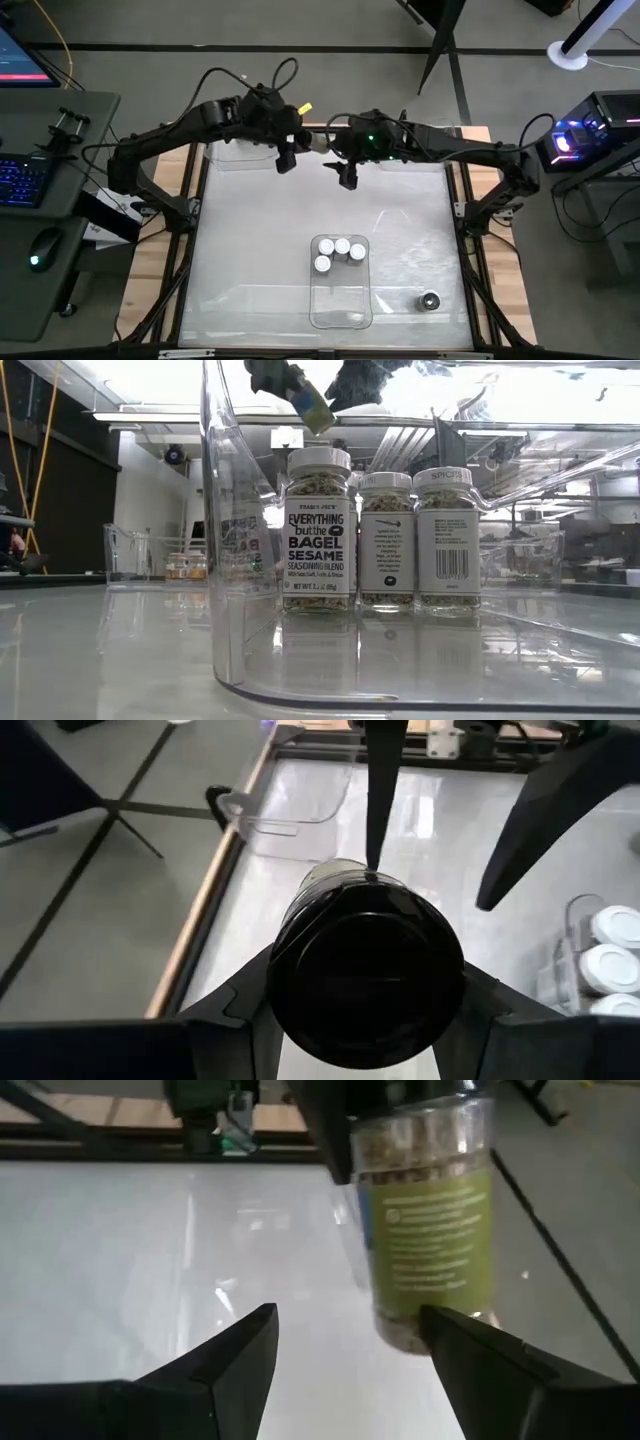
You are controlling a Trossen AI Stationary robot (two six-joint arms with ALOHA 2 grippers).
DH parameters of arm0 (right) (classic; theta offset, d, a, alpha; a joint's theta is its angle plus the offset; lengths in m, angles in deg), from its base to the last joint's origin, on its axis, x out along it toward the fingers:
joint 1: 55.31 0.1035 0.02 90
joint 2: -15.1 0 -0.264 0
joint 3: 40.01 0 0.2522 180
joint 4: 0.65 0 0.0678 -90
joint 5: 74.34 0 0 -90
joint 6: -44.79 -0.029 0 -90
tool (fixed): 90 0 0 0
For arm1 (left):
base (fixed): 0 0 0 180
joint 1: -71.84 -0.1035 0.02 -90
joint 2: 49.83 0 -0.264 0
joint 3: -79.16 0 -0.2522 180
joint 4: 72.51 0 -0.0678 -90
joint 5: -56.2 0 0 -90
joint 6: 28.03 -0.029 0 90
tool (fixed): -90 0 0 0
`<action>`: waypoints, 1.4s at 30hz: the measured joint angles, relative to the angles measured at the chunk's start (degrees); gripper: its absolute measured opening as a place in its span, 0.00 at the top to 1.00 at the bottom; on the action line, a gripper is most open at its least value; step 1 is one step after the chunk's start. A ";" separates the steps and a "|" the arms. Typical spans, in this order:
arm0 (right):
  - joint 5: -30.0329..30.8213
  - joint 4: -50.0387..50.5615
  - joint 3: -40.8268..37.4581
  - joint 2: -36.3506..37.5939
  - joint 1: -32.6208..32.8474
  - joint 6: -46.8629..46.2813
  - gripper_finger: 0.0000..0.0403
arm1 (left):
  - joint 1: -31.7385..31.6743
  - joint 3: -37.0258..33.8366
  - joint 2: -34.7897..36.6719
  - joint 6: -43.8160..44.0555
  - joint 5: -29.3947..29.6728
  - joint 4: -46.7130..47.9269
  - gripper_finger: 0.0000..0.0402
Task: Sort spices by type
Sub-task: Put the top black seasoning bottle into the top right transparent bin
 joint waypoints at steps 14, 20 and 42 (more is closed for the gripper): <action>0.29 -7.49 -0.02 -1.72 -0.03 2.68 0.38 | 0.85 0.32 -0.20 0.41 -0.15 1.18 0.61; -0.28 -8.78 0.02 -3.54 0.08 2.47 0.38 | 0.90 0.24 -0.89 -0.02 -2.39 -1.11 0.61; 1.25 -5.59 2.14 -2.67 -0.12 1.23 0.72 | 2.72 0.41 -0.78 -3.55 -0.49 -1.71 0.56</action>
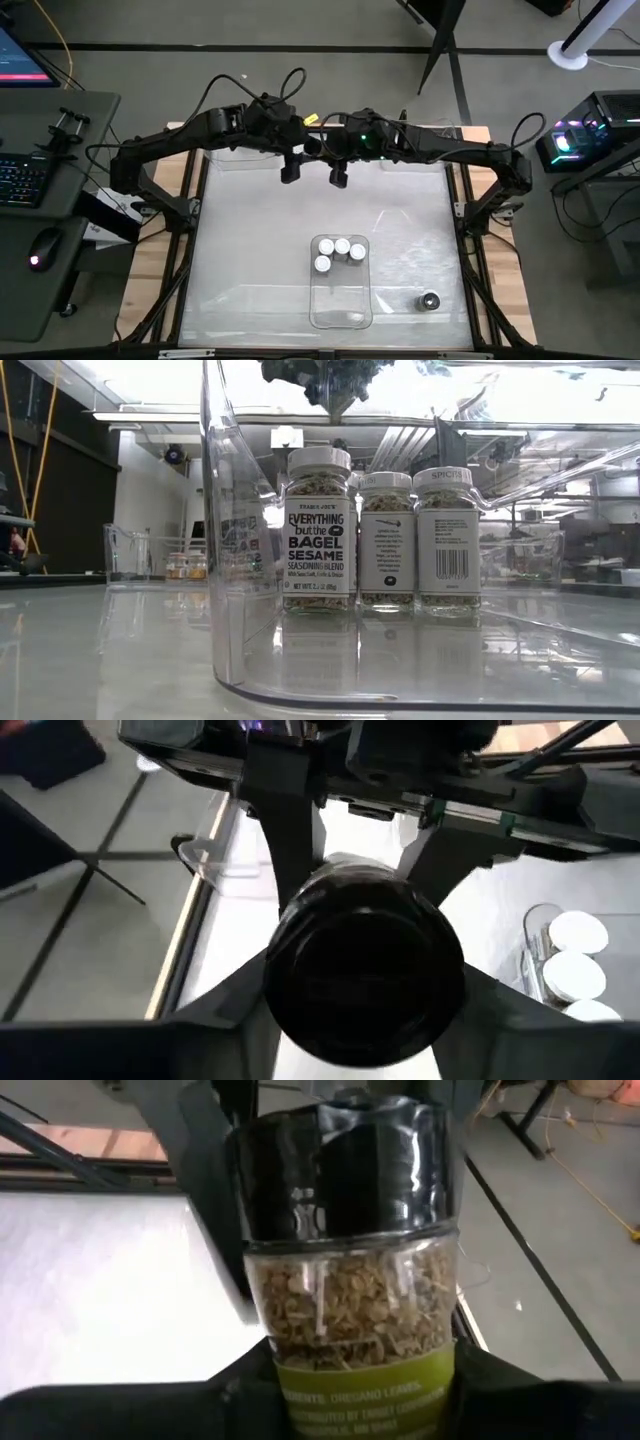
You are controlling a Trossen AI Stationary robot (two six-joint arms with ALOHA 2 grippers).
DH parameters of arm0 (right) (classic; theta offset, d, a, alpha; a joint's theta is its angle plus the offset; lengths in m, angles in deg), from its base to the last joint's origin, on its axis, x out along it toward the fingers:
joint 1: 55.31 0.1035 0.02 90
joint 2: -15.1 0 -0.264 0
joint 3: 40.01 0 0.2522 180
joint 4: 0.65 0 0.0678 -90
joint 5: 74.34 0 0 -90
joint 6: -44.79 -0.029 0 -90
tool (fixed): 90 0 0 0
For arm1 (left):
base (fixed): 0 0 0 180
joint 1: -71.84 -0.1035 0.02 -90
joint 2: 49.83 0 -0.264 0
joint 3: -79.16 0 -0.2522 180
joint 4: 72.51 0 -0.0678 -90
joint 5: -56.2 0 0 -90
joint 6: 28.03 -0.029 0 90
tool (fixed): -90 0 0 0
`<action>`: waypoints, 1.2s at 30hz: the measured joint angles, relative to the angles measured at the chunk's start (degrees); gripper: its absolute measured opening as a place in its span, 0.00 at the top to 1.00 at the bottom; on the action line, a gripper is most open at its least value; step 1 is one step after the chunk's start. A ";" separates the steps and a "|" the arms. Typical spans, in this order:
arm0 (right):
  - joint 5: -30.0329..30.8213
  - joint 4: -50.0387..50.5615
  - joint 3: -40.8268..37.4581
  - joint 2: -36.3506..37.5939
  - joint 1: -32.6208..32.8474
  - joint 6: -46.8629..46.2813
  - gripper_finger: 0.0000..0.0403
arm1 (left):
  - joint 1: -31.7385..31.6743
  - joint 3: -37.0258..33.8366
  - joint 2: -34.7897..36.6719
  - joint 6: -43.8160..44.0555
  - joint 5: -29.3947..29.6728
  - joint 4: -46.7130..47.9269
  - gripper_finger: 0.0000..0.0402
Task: Sort spices by type
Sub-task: Put the top black seasoning bottle into the top right transparent bin
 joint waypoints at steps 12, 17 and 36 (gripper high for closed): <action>0.37 13.71 1.56 4.19 -4.08 -2.97 0.71 | -3.56 -4.59 6.53 10.36 2.55 13.19 0.20; -2.02 14.01 -5.07 7.49 -6.49 -5.93 0.71 | -3.88 -18.52 13.77 16.37 -2.04 -1.56 0.20; 32.89 -40.72 -55.01 19.08 -21.14 -40.35 0.71 | -0.16 -50.12 27.99 45.67 -1.00 -35.28 0.20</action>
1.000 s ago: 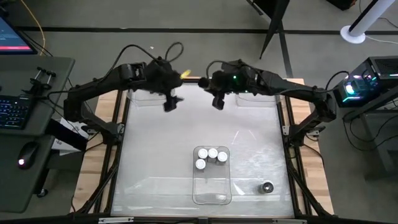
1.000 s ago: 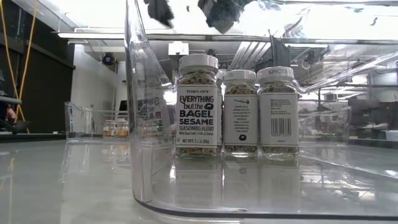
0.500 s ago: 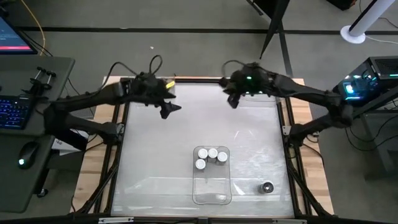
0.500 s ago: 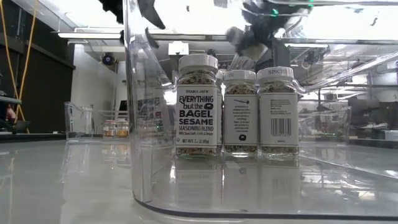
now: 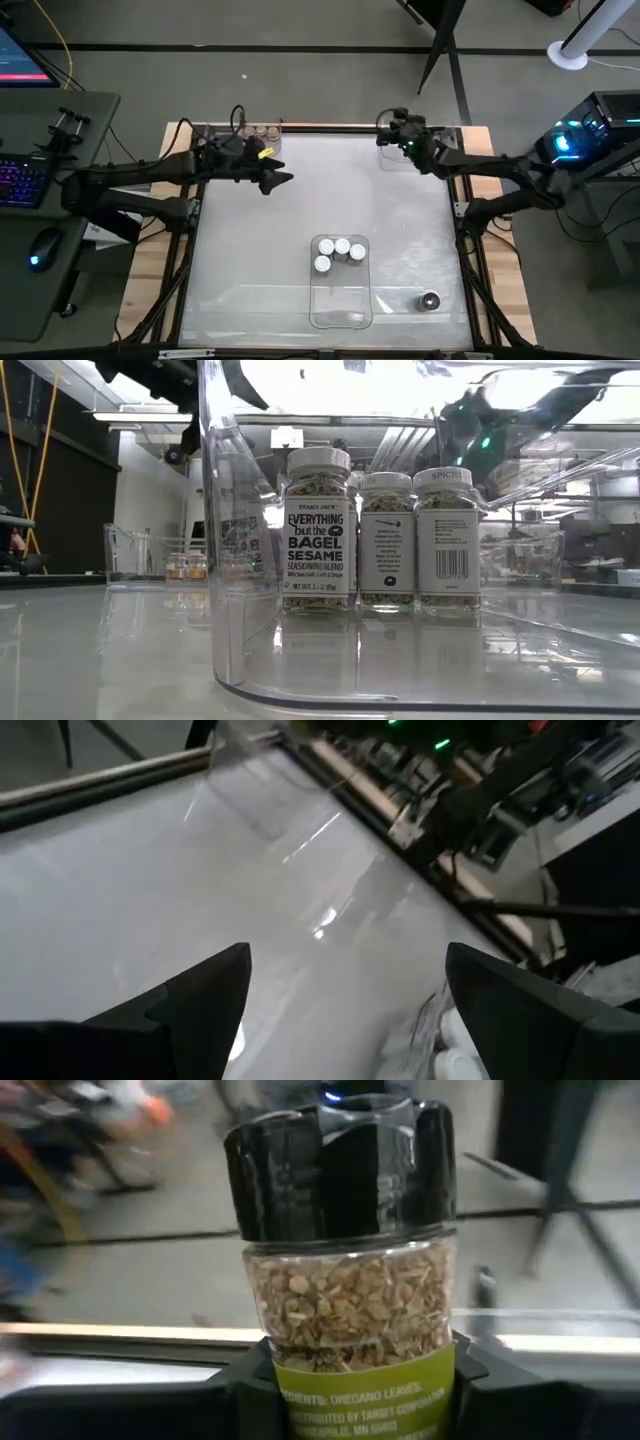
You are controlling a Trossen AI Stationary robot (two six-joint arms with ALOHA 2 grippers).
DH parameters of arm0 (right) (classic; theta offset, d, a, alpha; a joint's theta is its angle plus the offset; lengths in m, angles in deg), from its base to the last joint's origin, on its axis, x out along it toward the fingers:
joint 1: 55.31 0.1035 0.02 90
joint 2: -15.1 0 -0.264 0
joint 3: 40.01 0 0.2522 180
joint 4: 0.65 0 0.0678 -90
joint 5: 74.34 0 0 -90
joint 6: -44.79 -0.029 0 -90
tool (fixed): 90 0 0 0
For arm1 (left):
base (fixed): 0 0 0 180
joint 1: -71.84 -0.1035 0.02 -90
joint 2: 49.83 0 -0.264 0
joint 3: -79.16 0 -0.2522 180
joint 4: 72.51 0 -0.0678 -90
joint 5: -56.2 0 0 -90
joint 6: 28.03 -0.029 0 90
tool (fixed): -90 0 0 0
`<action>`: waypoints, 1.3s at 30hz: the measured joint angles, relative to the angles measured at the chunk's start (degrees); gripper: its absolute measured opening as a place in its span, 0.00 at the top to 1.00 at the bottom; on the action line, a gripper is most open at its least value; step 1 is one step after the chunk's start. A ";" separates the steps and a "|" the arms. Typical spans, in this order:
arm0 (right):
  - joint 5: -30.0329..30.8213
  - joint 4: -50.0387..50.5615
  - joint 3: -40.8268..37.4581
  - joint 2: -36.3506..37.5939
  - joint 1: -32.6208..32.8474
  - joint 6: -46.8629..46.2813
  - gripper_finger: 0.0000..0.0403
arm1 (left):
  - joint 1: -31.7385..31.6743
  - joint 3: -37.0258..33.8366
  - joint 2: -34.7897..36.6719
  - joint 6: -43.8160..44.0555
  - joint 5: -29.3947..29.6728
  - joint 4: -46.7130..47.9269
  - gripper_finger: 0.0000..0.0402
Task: Sort spices by type
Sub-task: Put the top black seasoning bottle into the top right transparent bin
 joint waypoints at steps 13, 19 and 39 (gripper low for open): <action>7.91 0.04 3.69 -14.38 -4.58 -0.36 0.70 | 0.85 0.00 0.31 1.97 -0.52 -2.48 0.20; 4.82 0.81 3.98 -15.68 -7.55 -1.39 0.65 | 1.66 0.00 0.31 1.95 -0.39 -2.48 0.20; -1.34 4.21 3.98 -15.86 -9.15 -3.47 0.38 | 1.69 0.00 0.26 1.77 -0.09 -2.46 0.20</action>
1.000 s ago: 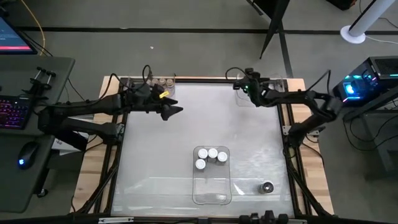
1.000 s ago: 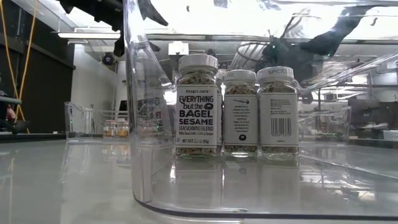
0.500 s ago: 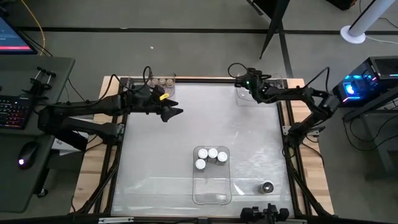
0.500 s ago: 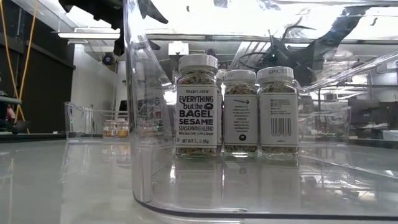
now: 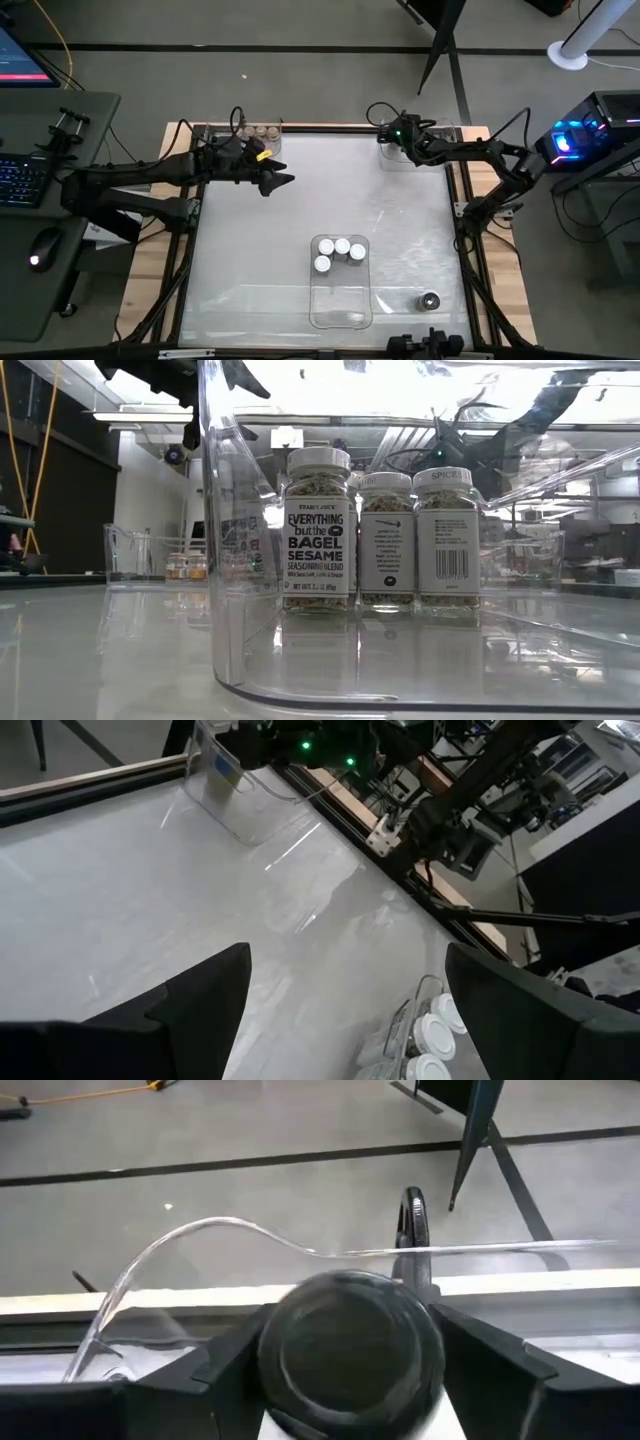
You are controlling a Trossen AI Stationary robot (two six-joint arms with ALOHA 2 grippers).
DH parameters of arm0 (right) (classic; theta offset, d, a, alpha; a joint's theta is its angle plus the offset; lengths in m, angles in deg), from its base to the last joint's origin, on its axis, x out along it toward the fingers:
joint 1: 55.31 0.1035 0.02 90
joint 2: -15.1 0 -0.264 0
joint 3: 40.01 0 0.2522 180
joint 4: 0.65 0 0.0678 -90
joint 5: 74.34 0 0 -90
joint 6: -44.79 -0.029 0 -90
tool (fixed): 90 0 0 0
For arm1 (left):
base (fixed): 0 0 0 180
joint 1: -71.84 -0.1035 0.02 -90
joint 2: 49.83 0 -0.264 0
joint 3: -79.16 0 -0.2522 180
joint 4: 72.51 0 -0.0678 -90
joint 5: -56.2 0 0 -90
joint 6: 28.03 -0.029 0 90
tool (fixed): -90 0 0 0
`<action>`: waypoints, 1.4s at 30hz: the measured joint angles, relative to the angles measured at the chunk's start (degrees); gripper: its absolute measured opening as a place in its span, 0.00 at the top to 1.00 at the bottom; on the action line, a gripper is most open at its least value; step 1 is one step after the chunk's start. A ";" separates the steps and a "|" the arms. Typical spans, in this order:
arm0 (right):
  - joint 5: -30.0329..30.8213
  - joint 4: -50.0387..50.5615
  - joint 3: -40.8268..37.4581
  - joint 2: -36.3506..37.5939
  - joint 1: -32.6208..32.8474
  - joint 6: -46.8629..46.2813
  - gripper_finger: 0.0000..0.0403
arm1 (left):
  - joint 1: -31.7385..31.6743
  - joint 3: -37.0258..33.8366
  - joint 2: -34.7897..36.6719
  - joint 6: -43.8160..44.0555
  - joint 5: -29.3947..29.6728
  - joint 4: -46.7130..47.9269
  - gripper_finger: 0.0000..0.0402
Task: Sort spices by type
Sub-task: Put the top black seasoning bottle into the top right transparent bin, then put the black seasoning bottle into the top right transparent bin
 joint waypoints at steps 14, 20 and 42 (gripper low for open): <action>-1.92 1.21 0.00 3.45 -0.07 2.07 0.37 | -0.02 0.00 0.00 -0.39 0.00 0.10 0.20; -3.39 4.64 0.00 9.06 -0.07 2.45 0.37 | -0.02 0.02 0.00 -1.88 0.00 0.54 0.20; -52.37 40.60 0.02 51.79 28.14 -25.55 0.37 | -2.24 0.02 0.00 -6.45 0.76 0.44 0.20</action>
